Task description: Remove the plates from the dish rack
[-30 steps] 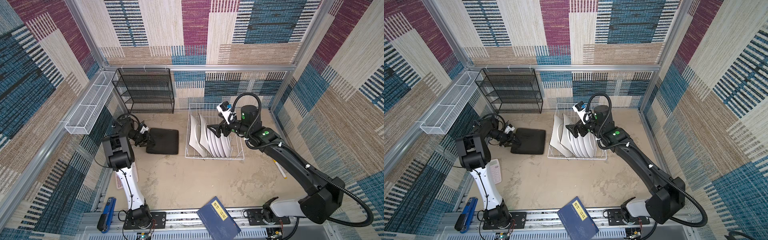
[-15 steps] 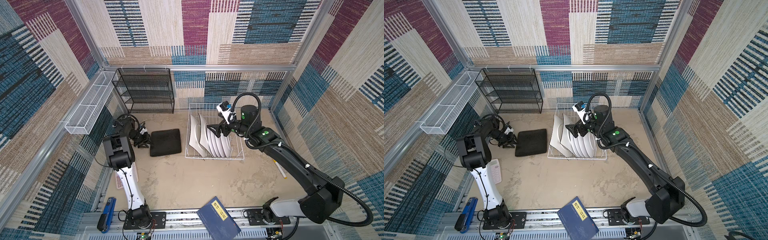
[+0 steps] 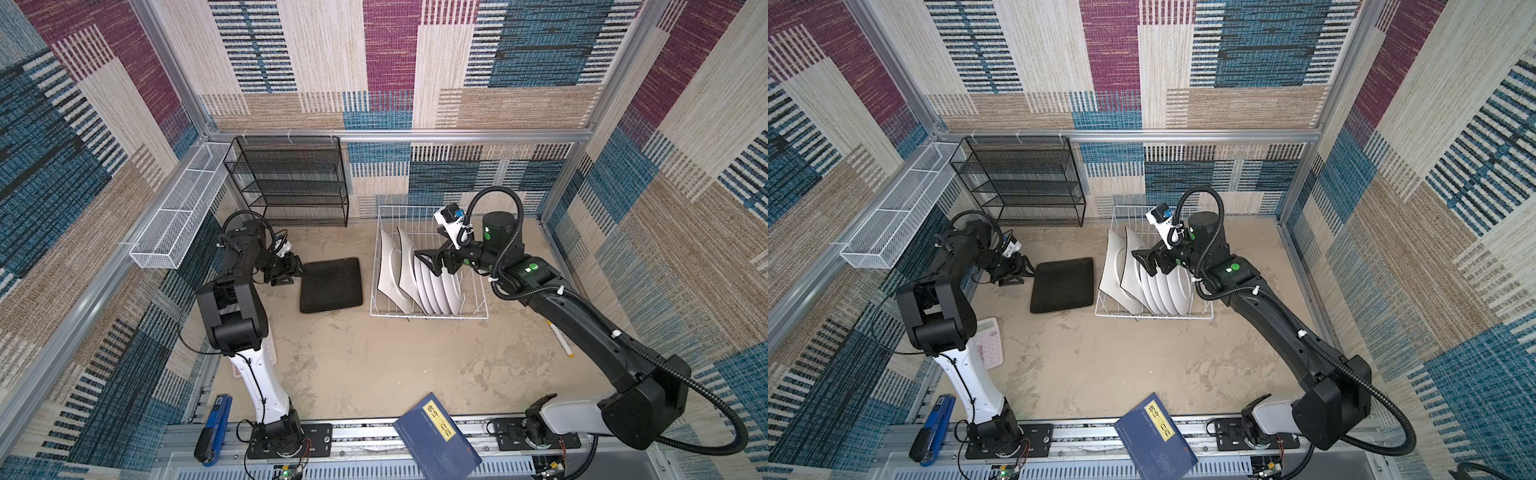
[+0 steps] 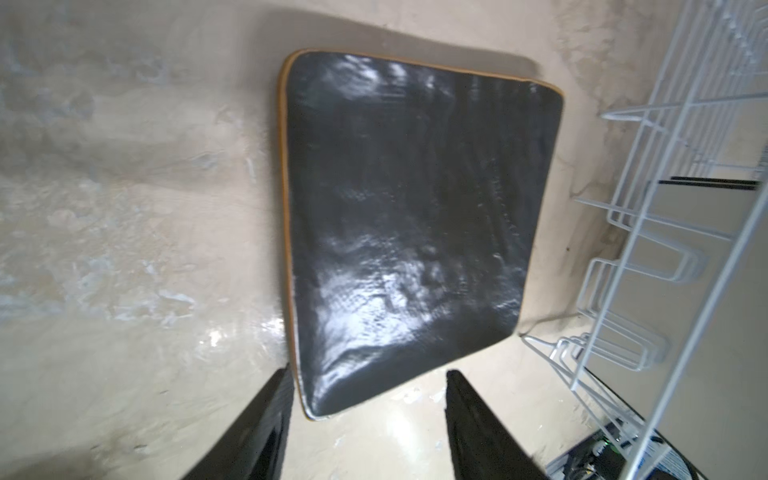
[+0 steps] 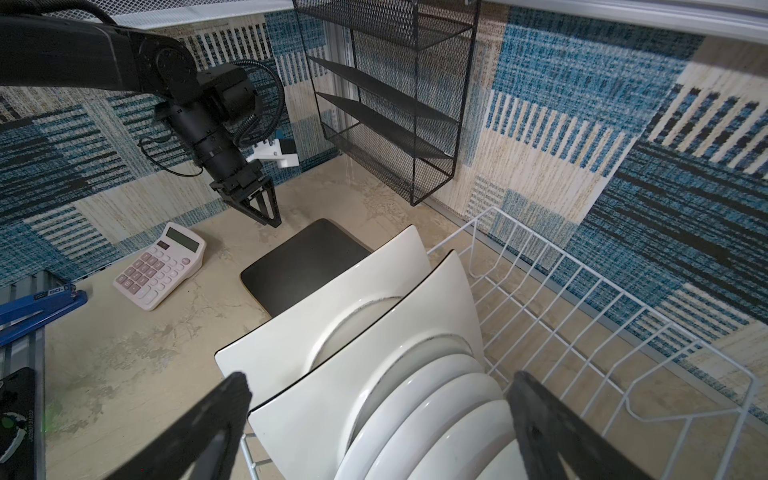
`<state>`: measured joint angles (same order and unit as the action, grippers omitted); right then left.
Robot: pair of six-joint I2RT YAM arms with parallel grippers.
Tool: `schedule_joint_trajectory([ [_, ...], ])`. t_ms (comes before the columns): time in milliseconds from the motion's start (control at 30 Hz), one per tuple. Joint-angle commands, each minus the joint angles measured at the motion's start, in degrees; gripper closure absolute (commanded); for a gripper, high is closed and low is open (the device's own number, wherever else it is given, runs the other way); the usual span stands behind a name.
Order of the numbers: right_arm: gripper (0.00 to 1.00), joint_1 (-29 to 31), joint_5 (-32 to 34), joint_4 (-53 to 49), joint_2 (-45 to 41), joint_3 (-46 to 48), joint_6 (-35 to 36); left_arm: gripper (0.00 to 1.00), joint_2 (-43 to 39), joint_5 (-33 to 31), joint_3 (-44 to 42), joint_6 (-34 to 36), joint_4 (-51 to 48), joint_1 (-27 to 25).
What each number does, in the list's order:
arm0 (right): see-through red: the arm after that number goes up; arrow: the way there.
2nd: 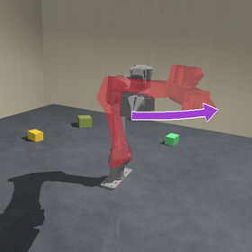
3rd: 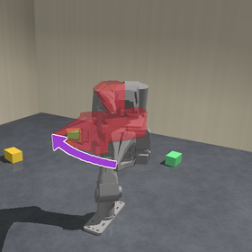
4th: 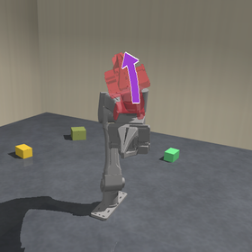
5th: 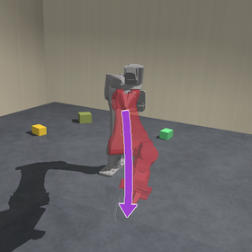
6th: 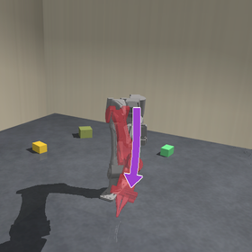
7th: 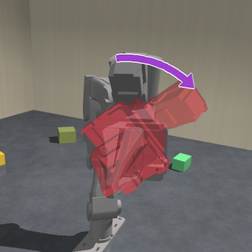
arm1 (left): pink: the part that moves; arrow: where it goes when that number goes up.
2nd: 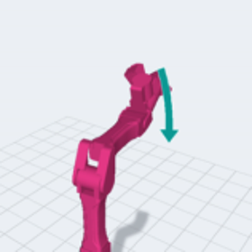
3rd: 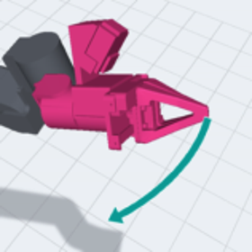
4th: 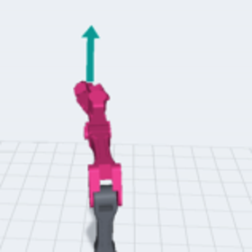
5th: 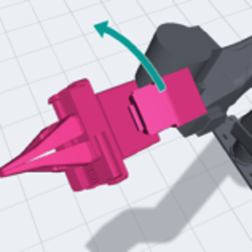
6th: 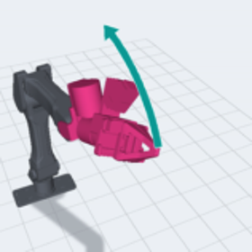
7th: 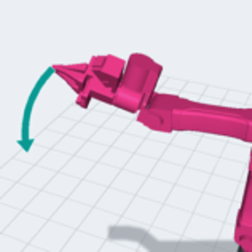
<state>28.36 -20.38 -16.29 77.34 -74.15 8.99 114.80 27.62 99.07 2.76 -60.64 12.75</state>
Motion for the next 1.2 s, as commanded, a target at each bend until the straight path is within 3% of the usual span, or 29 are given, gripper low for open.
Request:
schedule_joint_trajectory([
  [0, 0.01, 0.01, 1.31, 3.02, -0.93, 0.83, -1.12, 0.39, -4.55, 3.85, -2.82, -2.79, 3.51, -2.36],
  [233, 0.01, 0.03, 1.83, 3.31, -1.67, 1.59, -1.4, 0.42, -11.34, 9.29, -10.15, -10.85, 11.11, -6.9],
  [567, 0.01, 0.04, 2.81, 4.52, -2.37, 3.05, -1.86, 0.54, -13.4, 3.2, -16.0, -20.72, 17.92, -19.96],
  [1000, 0.01, -0.02, 3.72, 5.04, -3.34, 5.01, -2.03, 0.97, -5.91, 1.18, -16.13, -30.08, 23.69, -25.85],
  [1167, 0.01, 0.0, 3.59, 5.14, -2.86, 4.97, -1.72, 1.0, -2.37, 0.81, -14.05, -31.62, 24.21, -27.88],
])
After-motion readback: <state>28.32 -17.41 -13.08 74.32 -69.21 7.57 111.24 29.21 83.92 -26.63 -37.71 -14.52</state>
